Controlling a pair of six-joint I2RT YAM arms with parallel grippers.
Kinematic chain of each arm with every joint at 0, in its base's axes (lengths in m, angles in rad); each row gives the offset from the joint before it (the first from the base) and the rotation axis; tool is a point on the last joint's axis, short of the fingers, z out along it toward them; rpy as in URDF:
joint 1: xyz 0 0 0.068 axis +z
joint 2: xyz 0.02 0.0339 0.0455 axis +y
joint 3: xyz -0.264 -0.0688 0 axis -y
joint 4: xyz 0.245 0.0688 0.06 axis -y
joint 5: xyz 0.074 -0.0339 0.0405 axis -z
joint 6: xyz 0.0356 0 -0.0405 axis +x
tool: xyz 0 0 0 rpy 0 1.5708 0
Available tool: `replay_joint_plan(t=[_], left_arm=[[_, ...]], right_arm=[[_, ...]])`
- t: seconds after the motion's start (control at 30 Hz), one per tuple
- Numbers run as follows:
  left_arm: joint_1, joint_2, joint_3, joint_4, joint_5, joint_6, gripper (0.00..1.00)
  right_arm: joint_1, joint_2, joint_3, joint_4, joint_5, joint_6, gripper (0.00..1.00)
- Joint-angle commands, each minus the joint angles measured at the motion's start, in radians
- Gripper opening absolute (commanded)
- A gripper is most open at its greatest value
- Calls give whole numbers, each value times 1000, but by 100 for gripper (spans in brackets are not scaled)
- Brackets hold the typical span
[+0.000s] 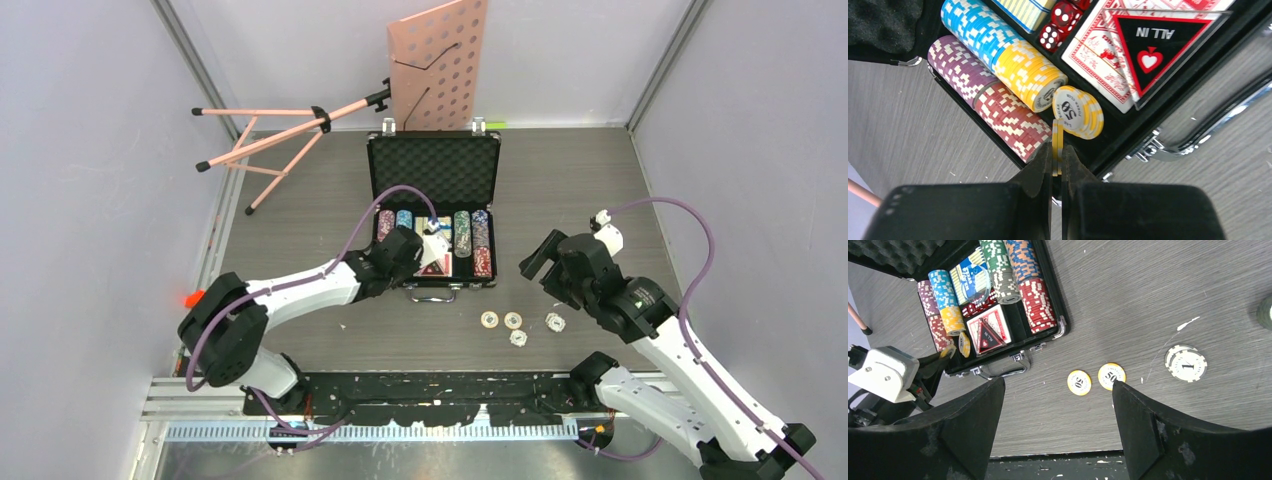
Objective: Pack up texas hold em set
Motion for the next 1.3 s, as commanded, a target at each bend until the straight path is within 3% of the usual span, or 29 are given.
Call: replay_joint_plan(t=[0.0,0.57,0.7,0.83,1.07,1.27], left_arm=[[36,29,46,81,32,59,0],[91,119,65,132,193,192,0],[101,127,86,40,370,265,0],[129,156,141,-45,371,276,0],[130,147,164,-55,295,231,34],[129,105,163,-32,226,198,36]], right_arm=[[-2,5,2,21,13,-6,85],[-3,22,20,21,-21,6,84],[-4,24,26,17,-36,13,84],[-3,24,34,6,-45,16,84],[-4,14,26,0,-49,28,84],[-3,14,14,-1,-60,36,84]])
